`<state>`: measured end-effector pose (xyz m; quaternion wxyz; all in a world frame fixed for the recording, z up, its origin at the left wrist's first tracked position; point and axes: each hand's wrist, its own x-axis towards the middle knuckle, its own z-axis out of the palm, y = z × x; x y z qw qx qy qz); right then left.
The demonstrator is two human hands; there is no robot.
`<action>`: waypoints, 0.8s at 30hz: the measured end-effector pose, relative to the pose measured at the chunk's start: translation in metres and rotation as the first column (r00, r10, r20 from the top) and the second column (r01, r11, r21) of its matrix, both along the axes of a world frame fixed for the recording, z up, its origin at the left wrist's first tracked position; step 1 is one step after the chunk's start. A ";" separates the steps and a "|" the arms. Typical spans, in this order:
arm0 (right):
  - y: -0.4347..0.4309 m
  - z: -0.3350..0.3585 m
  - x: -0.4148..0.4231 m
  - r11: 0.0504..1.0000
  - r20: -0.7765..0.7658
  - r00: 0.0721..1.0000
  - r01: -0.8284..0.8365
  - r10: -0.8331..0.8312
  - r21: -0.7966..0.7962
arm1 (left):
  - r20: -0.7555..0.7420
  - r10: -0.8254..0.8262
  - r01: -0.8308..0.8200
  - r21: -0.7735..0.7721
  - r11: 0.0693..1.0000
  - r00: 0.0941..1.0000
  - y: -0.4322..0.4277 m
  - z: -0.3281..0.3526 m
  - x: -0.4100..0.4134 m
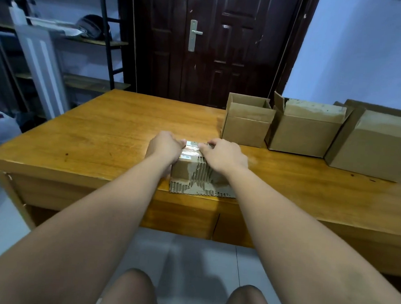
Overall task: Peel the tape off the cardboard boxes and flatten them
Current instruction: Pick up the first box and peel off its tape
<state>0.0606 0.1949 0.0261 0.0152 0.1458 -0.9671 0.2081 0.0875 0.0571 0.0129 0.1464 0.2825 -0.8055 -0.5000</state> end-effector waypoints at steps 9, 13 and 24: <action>-0.004 0.003 0.005 0.997 0.004 0.998 0.065 -0.065 -0.049 | 0.174 0.034 0.144 -0.897 0.419 0.984 0.017 0.018 0.008; -0.006 0.003 0.004 0.995 0.015 0.996 0.090 -0.089 -0.041 | 0.227 0.015 0.220 -0.957 0.191 0.974 0.025 0.025 0.008; -0.007 0.001 -0.003 0.999 0.016 0.998 0.052 -0.053 0.015 | 0.248 -0.072 0.201 -0.547 0.812 0.966 0.027 0.031 -0.007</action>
